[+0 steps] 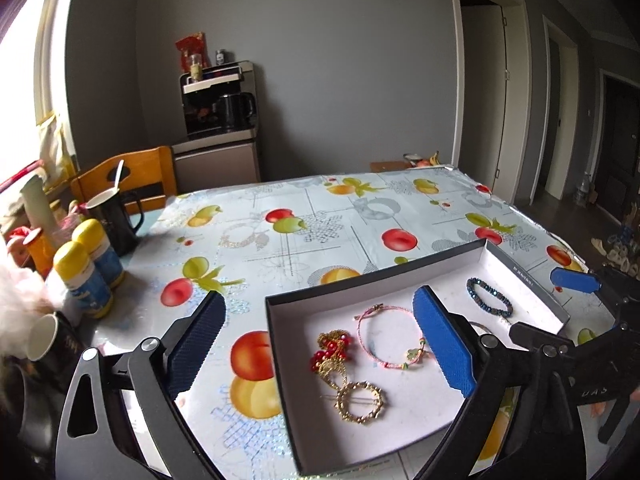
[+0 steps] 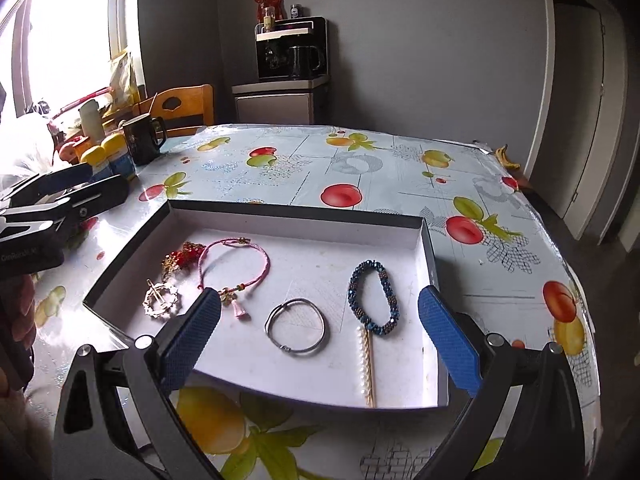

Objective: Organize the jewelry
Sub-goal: 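Withdraw both tools from the box toward the bracelets left on the table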

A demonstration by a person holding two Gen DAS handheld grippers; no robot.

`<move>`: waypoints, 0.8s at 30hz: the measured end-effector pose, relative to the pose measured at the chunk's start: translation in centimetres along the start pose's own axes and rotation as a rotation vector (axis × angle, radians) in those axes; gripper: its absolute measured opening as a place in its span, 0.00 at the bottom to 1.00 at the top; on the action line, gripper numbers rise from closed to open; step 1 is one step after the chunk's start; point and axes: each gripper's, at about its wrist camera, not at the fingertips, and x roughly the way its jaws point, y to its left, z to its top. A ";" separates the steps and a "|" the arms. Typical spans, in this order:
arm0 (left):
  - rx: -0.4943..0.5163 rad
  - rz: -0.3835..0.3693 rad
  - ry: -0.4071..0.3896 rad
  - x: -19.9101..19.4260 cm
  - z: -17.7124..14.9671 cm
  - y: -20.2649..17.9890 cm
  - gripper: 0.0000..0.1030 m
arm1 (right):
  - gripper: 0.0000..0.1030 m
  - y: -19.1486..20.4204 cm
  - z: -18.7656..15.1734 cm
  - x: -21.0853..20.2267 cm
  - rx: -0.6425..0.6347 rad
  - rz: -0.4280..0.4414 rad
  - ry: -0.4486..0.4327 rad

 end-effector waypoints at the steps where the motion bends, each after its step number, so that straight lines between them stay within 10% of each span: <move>1: -0.009 -0.005 -0.004 -0.8 -0.4 0.4 0.95 | 0.95 0.1 -0.3 -0.6 0.006 -0.009 0.004; 24: 0.022 0.028 0.121 -6.4 -10.2 2.6 0.97 | 0.95 2.7 -8.9 -8.1 -0.080 -0.037 -0.007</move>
